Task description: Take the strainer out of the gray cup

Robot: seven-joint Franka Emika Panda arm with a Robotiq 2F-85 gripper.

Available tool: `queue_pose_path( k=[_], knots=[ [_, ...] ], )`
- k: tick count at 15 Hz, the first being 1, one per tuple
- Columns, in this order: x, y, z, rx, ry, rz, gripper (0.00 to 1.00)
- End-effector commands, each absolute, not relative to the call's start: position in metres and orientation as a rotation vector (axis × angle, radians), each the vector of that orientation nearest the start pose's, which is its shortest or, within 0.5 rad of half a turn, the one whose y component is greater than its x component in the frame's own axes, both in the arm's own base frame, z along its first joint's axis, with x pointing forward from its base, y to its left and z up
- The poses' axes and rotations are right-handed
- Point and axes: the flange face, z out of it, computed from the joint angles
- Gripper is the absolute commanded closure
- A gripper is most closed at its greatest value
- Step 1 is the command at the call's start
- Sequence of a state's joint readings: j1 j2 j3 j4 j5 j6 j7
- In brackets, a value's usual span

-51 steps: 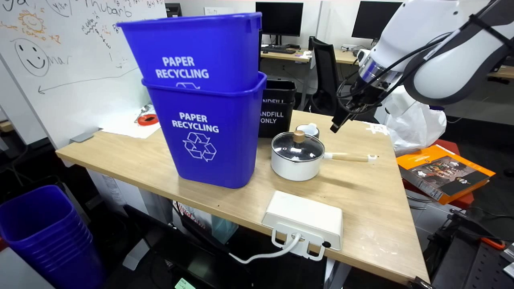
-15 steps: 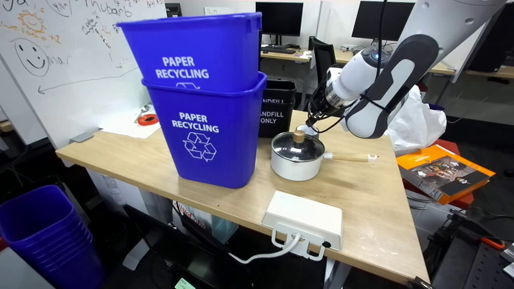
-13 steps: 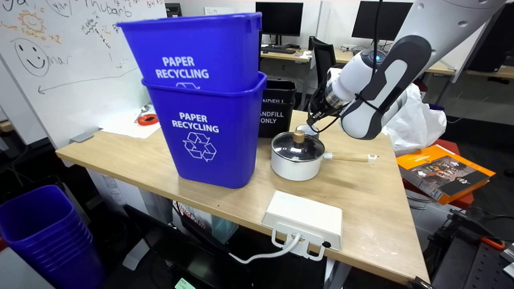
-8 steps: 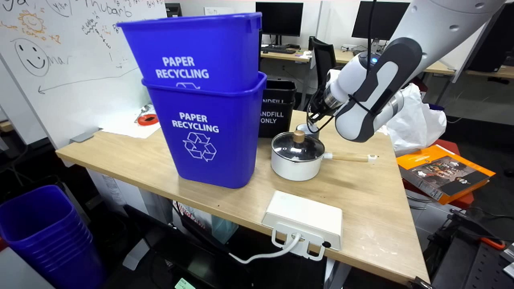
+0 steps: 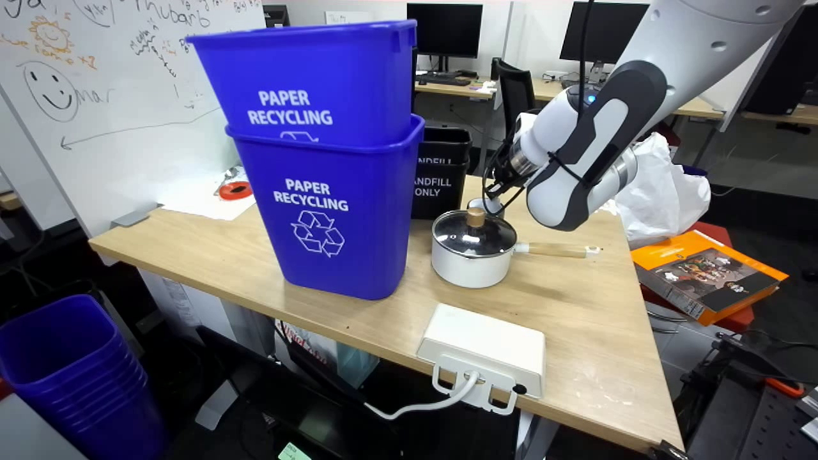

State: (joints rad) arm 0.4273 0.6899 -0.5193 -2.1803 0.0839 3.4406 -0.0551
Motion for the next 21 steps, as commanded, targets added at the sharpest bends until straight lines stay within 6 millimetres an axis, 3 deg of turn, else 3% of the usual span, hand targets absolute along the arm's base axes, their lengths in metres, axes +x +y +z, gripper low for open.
queue_pose_path(
  k=[1,3,14,21],
  knots=[
    [0.589,-0.048,0.190,-3.262,-0.173,-1.127,0.94],
    [0.594,-0.046,0.198,-3.261,-0.191,-1.145,1.00],
    [0.598,-0.039,0.222,-3.238,-0.275,-1.193,1.00],
    [0.609,-0.030,0.269,-3.208,-0.274,-1.235,1.00]
  ],
)
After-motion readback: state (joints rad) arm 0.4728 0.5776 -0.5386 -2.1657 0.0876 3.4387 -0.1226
